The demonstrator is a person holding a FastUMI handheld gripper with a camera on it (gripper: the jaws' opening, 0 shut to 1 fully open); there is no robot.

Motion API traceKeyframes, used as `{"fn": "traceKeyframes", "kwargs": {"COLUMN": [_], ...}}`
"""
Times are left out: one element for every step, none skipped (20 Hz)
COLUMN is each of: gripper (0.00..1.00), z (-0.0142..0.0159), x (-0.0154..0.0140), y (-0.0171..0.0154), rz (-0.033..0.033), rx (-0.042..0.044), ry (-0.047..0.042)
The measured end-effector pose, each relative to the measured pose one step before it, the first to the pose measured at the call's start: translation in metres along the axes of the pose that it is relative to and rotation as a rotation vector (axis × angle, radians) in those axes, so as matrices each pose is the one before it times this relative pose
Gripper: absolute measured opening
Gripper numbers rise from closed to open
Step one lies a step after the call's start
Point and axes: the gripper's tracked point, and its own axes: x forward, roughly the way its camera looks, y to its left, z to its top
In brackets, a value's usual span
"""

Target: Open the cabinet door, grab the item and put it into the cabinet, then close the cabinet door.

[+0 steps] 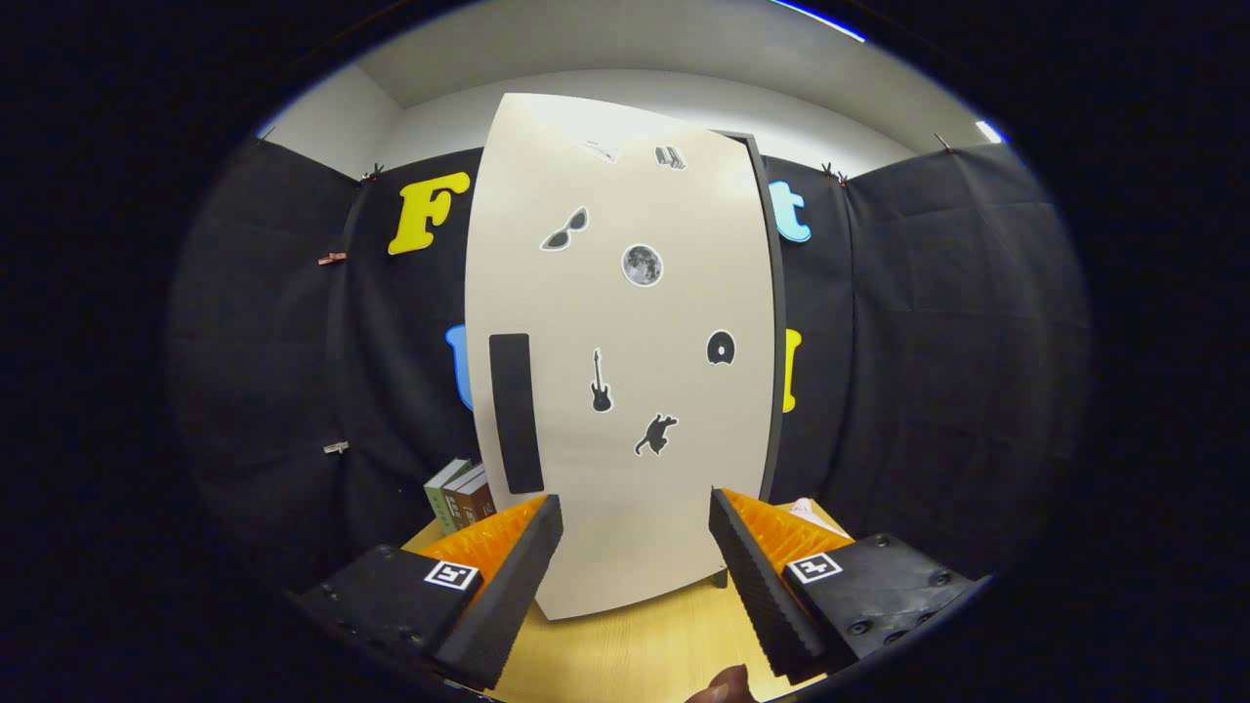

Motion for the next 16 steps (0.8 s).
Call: {"fn": "traceKeyframes", "kwargs": {"gripper": [0.98,0.98,0.98,0.98,0.98,0.98,0.98,0.98,0.98,0.98,0.98,0.98,0.98,0.98,0.98,0.98], "z": [0.00178,0.00024,0.00114,0.00084,0.0003,-0.00066,-0.00107,-0.00074,-0.00059,-0.00108,-0.00015,-0.00017,-0.00035,-0.0006,-0.00094,-0.00016], "x": [-0.00082,-0.00158,-0.00052,-0.0007,-0.00096,-0.00191,-0.00182,-0.002,-0.00226,-0.00201,-0.00044,-0.0012,-0.00171,-0.00178,-0.00162,-0.00076], "y": [0.00034,-0.0002,-0.00137,-0.00016,-0.00127,-0.00156,-0.00198,-0.00219,-0.00049,-0.00112,0.00021,-0.00037,-0.00059,-0.00088,0.00067,0.00003], "rz": [-0.00089,-0.00341,-0.00448,0.00021,-0.00135,0.00055,-0.00273,-0.00051,0.00085,0.00163,0.00237,0.00173,0.00259,0.00209,0.00369,0.00148], "rx": [-0.01015,-0.00332,0.00219,0.00283,0.00387,0.00172,0.00129,0.00142,0.0022,0.00151,0.00029,-0.001,-0.00147,-0.00149,-0.00154,-0.00208], "ry": [-0.00522,-0.00051,-0.00189,-0.00024,0.00055,0.00309,0.00213,0.00191,0.00434,0.00219,0.00255,0.00159,0.00067,0.00103,0.00208,0.00248]}}
